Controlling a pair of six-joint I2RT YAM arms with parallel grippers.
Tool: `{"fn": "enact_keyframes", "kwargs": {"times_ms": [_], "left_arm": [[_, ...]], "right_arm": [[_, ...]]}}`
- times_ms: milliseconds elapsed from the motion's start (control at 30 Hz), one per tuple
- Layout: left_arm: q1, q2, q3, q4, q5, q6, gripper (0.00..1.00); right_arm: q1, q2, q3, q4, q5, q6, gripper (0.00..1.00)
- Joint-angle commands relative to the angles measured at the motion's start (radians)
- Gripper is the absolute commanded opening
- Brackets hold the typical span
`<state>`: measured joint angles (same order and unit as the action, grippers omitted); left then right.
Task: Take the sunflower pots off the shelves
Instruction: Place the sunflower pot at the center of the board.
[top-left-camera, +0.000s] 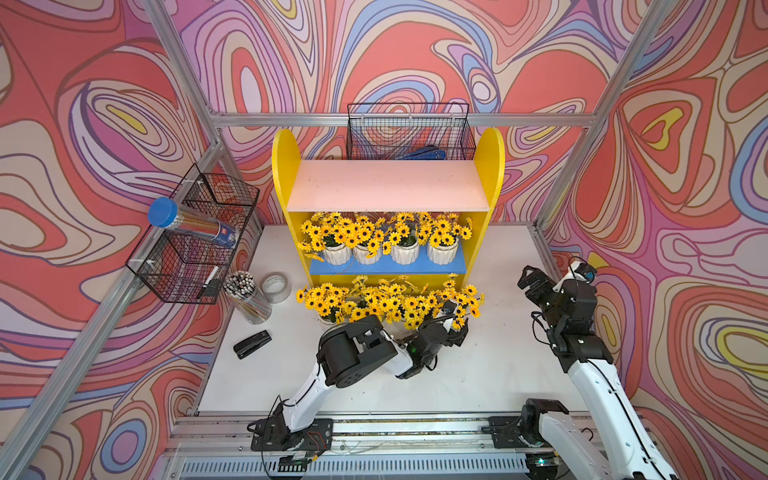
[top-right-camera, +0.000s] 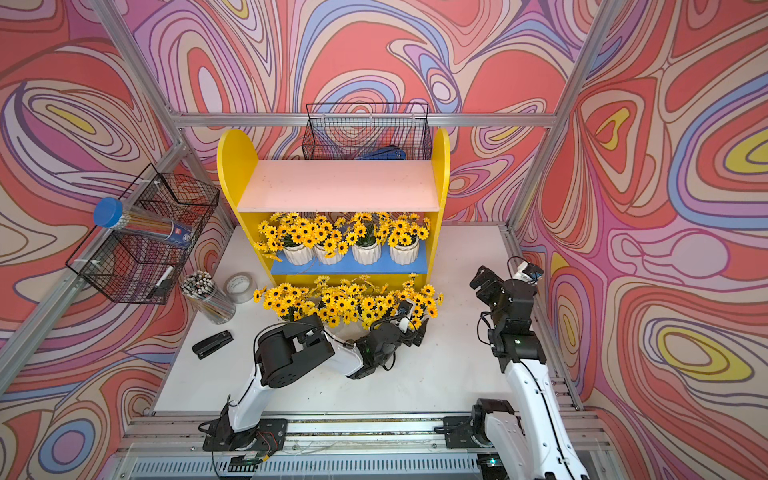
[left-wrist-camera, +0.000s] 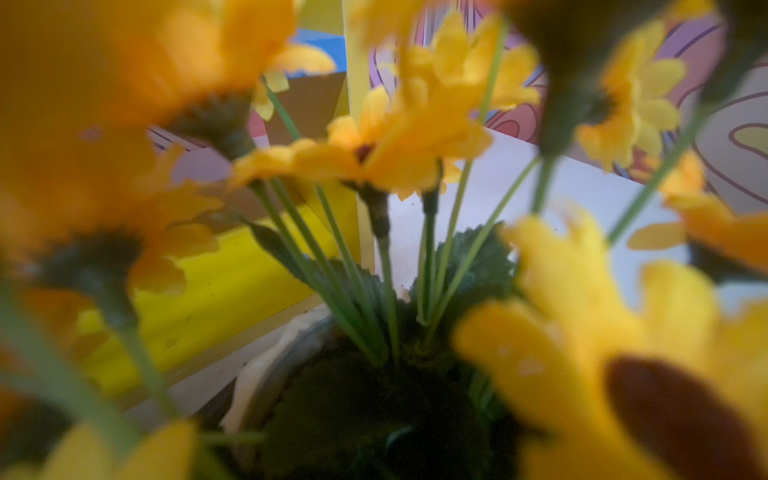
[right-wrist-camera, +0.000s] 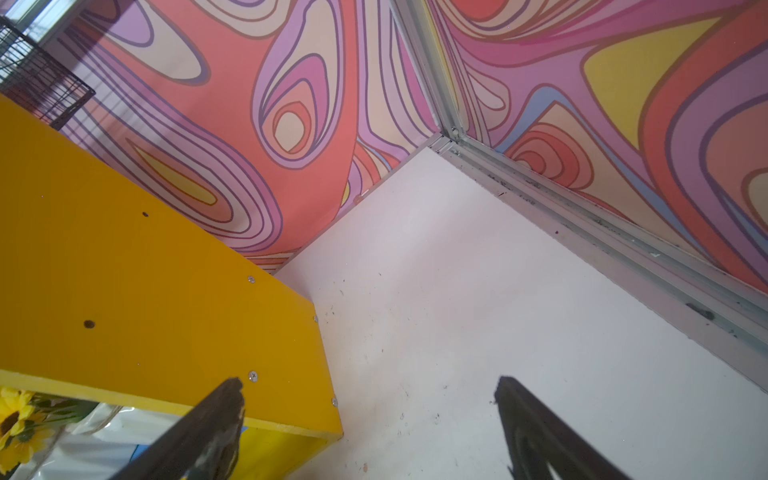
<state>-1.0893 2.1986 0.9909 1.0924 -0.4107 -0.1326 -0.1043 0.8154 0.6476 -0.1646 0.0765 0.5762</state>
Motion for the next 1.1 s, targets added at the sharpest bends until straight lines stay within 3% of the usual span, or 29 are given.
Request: {"fn": "enact_keyframes", "kwargs": {"times_ms": [0, 433, 667, 833, 900, 967, 1067], "left_arm": [[0.005, -0.06, -0.041, -0.001, 0.024, -0.015, 1.0], [-0.052, -0.322, -0.098, -0.303, 0.118, 0.021, 1.0], [-0.059, -0.498, -0.108, -0.441, 0.036, 0.069, 1.0], [-0.06, -0.653, -0.012, -0.645, 0.05, 0.117, 1.0], [-0.059, -0.7, 0.054, -0.747, 0.058, 0.124, 1.0], [-0.059, -0.729, 0.137, -0.889, 0.05, 0.148, 1.0], [-0.059, -0.786, 0.201, -1.053, -0.002, 0.183, 1.0]], "right_arm": [[-0.005, -0.018, 0.014, 0.01, -0.055, -0.028, 0.98], [-0.004, -0.02, 0.018, -0.011, -0.082, -0.019, 0.98], [-0.005, -0.035, 0.03, -0.038, -0.113, -0.025, 0.98], [-0.004, -0.035, 0.074, -0.101, -0.166, -0.039, 0.94], [-0.004, -0.033, 0.1, -0.143, -0.179, -0.047, 0.87], [-0.004, -0.042, 0.11, -0.194, -0.178, -0.047, 0.72], [-0.004, -0.048, 0.097, -0.292, -0.206, -0.045, 0.31]]}}
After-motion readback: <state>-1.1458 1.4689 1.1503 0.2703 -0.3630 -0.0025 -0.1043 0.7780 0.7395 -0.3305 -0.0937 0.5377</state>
